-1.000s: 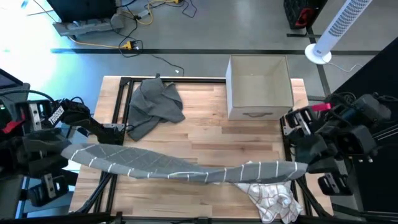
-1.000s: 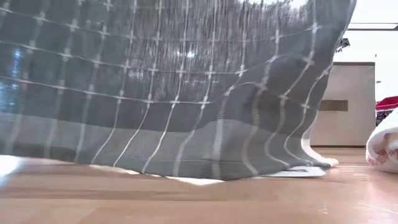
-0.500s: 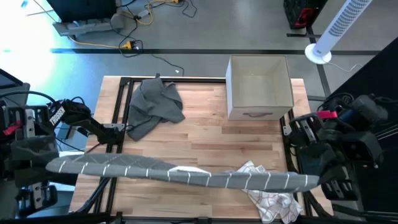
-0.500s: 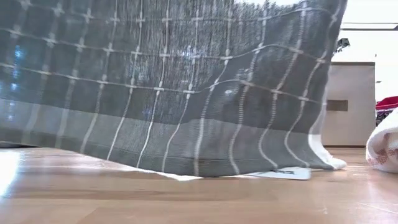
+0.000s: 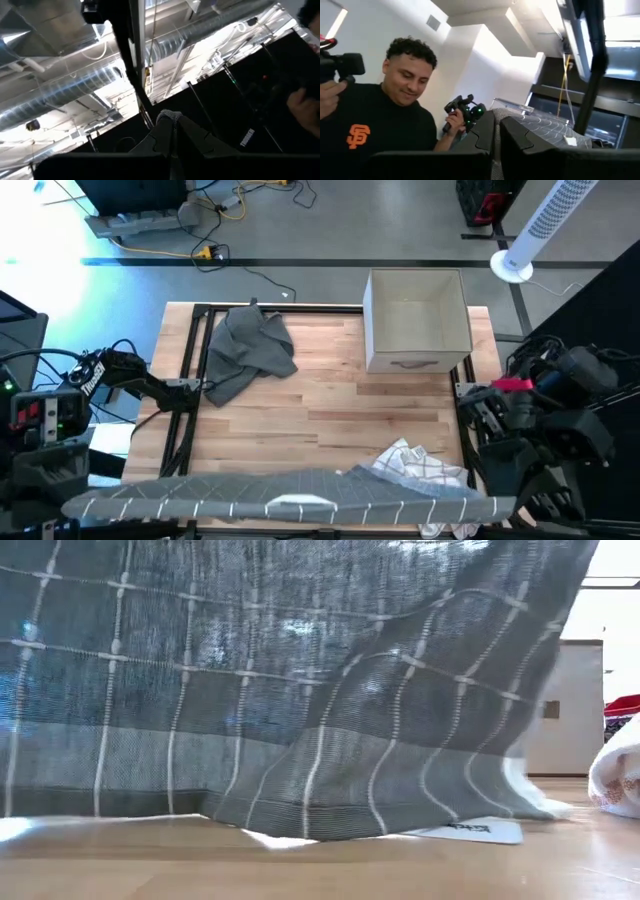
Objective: Fold towel
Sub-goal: Fold the gray checkered towel
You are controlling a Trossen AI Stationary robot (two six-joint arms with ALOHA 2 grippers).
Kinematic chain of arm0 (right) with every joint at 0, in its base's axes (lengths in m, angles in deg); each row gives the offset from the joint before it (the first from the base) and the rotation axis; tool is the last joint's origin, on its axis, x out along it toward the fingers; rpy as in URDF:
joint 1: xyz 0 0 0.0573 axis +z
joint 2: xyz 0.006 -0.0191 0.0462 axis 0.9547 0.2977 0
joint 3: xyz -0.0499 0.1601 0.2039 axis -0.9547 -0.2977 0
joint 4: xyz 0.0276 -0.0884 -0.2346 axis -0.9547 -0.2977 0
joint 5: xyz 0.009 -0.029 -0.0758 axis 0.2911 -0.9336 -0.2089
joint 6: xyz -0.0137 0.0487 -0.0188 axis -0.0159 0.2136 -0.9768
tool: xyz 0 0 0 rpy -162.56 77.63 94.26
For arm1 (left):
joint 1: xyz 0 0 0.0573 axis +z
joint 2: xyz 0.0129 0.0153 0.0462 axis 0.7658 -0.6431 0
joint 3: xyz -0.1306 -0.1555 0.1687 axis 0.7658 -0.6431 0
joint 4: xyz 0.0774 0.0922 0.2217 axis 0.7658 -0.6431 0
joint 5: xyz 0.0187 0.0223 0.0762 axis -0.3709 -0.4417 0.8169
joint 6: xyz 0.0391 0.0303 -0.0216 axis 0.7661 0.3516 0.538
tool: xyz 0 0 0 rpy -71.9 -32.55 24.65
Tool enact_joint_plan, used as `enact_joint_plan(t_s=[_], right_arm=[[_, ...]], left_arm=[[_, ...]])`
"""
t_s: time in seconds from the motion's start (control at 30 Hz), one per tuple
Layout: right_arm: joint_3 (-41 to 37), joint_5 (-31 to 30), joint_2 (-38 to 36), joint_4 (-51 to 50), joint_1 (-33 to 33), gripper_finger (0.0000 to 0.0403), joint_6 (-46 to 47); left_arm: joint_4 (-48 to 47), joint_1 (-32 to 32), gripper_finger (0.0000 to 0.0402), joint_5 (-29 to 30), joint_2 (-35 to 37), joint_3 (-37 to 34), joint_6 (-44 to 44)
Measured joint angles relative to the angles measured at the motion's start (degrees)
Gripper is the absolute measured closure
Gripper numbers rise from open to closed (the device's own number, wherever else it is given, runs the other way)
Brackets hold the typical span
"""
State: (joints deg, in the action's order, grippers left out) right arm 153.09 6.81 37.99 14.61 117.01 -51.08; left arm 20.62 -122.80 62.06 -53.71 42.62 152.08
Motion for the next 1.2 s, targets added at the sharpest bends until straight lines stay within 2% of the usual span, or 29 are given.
enact_joint_plan(t_s=[0.17,0.33,0.4,0.53,0.6,0.67,0.8,0.87,0.93,1.03,1.07,1.13,1.17,1.2], right_arm=[[4.3,-1.6,1.6,-3.3,1.2,0.0403,-0.7],[7.8,-12.0,2.2,-6.2,3.0,0.0403,-6.7],[8.2,-20.8,2.0,-6.0,3.3,0.0403,-8.2],[8.3,-49.2,1.8,-9.4,1.7,0.0403,-7.3],[7.4,-59.6,1.9,-15.0,-0.7,0.0403,-3.8],[7.2,-63.6,2.1,-23.7,-3.1,0.0403,3.0],[7.2,-63.0,1.8,-42.0,-8.9,0.0403,20.2],[7.2,-62.9,2.2,-50.8,-12.0,0.0403,27.4],[7.1,-62.5,3.1,-58.1,-14.6,0.0403,33.0],[7.1,-59.2,3.8,-65.1,-18.8,0.0403,37.5],[7.1,-58.2,4.0,-67.1,-19.9,0.0403,38.4],[7.2,-57.1,5.1,-70.5,-22.1,0.0403,39.3],[7.2,-56.8,5.7,-72.3,-23.3,0.0403,39.5],[7.2,-56.3,6.5,-73.6,-24.4,0.0403,39.9]], left_arm=[[1.5,0.0,0.0398,0.1,0.1,0.1,0.9],[2.8,0.2,0.0398,3.2,0.2,2.3,4.5],[3.6,1.0,0.0398,9.0,0.4,2.8,6.9],[3.2,5.3,0.0398,24.3,1.0,2.8,9.8],[-0.7,8.8,0.0398,30.9,1.2,2.8,7.7],[-8.4,12.1,0.0398,34.1,2.0,2.3,1.2],[-28.5,18.7,0.0398,44.0,4.5,0.8,-16.3],[-42.2,21.5,0.0398,45.0,6.1,0.2,-29.2],[-57.0,24.1,0.0398,40.1,7.6,0.0,-44.6],[-77.7,29.5,0.0398,25.2,9.9,0.0,-66.9],[-83.9,31.4,0.0398,23.0,10.3,0.0,-73.2],[-95.8,34.1,0.0398,23.4,10.4,0.0,-83.5],[-98.5,34.9,0.0398,23.7,10.4,-0.3,-87.2],[-97.1,36.0,0.0398,23.8,10.8,-1.5,-87.5]])
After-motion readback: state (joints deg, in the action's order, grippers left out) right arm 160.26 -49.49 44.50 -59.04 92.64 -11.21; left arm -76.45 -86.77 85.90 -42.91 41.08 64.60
